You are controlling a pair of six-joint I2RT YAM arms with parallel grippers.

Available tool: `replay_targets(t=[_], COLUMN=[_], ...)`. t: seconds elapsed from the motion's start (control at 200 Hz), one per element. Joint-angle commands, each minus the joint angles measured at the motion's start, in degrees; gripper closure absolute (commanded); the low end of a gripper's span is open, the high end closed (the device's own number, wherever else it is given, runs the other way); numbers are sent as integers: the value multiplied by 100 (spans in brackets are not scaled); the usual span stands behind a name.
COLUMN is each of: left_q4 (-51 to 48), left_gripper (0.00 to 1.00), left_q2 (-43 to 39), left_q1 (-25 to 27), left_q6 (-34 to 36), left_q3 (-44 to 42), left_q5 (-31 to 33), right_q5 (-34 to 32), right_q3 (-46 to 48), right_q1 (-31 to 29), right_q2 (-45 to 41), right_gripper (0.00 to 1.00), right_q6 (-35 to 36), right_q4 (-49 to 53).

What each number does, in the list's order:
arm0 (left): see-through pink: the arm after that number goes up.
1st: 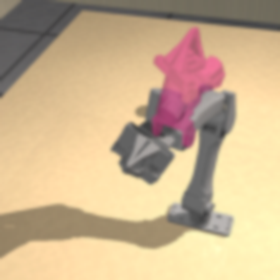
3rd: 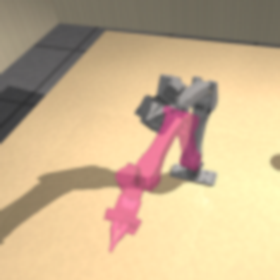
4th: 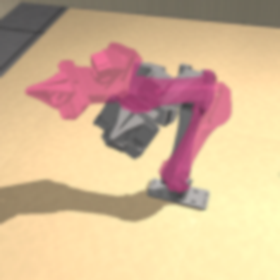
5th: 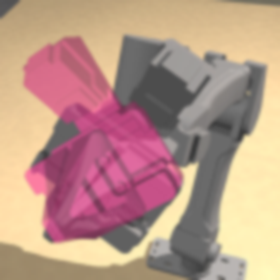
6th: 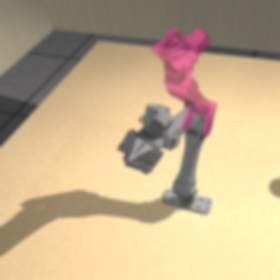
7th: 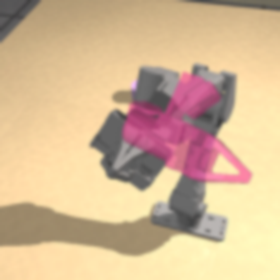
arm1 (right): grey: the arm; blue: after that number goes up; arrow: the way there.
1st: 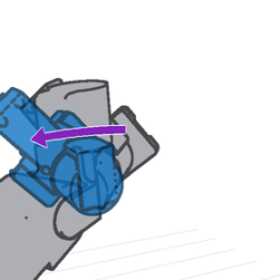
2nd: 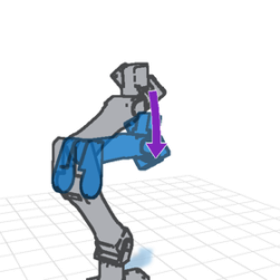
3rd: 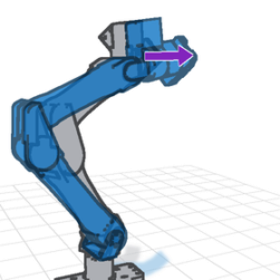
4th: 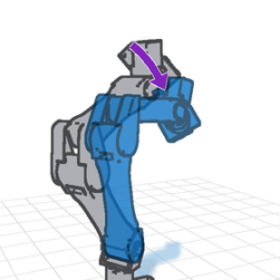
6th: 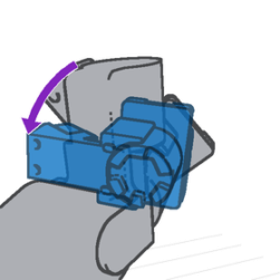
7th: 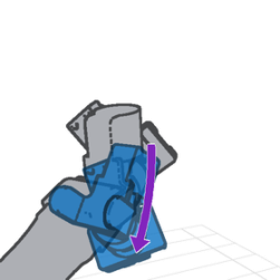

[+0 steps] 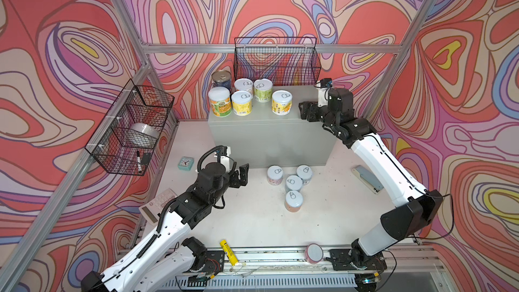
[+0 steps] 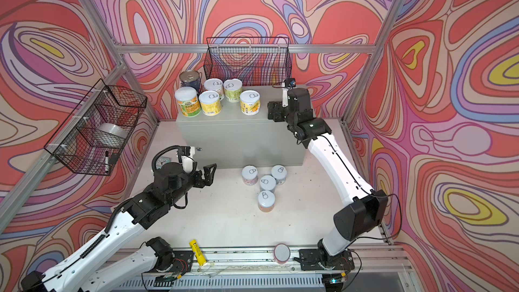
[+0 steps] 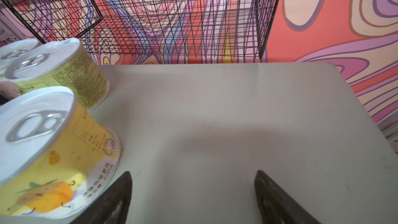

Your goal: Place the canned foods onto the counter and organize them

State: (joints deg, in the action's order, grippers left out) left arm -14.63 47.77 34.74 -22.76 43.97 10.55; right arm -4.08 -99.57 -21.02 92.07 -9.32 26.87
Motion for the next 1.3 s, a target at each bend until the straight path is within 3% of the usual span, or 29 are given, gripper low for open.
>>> replay_targets(t=[0.0,0.526,1.102,1.292], left_q4=[-212,-92,-92,132], left_gripper=[7,7,7,7], left_q2=[-16,5,-49,17], left_q1=[-66,-82,-106,-117], left_q6=[-51,-123,-88,-92], left_q3=[65,-182,-379,-413], left_q5=[10,9,-31,-79], right_q5=[258,138,196,-100], right_q3=[26,-456,-849,-1001], right_q1=[2,-653,-878,-869], right_q2=[78,591,913,1148], right_gripper=[9,10,10,9], right_q6=[-96,18,104,242], right_q4=[-250,-226,-217,-122])
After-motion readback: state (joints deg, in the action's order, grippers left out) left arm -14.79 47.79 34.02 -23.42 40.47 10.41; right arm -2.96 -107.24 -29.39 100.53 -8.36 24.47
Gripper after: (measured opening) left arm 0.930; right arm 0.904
